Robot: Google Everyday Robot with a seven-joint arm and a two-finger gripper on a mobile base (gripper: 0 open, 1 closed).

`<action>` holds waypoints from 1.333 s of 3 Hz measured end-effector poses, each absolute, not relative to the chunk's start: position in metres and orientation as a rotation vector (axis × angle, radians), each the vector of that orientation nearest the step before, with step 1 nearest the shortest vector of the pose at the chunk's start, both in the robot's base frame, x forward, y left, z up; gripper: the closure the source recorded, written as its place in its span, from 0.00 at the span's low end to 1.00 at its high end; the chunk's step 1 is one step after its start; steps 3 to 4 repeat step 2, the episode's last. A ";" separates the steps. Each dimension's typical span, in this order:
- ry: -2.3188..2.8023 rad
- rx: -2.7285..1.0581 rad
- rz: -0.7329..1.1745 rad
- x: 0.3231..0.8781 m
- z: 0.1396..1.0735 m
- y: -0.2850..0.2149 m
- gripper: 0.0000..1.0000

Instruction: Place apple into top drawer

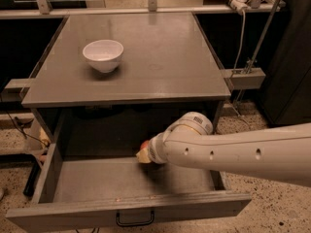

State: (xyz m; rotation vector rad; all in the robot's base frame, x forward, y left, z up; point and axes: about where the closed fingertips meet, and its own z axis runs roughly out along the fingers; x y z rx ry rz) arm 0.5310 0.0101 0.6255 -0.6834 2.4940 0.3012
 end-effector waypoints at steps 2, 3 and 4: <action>2.494 -0.683 0.301 0.531 0.626 0.010 0.00; 2.494 -0.683 0.301 0.531 0.626 0.010 0.00; 2.494 -0.683 0.301 0.531 0.626 0.010 0.00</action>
Offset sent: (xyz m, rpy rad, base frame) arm 0.0000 0.0000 0.0000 0.0000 0.0000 0.0000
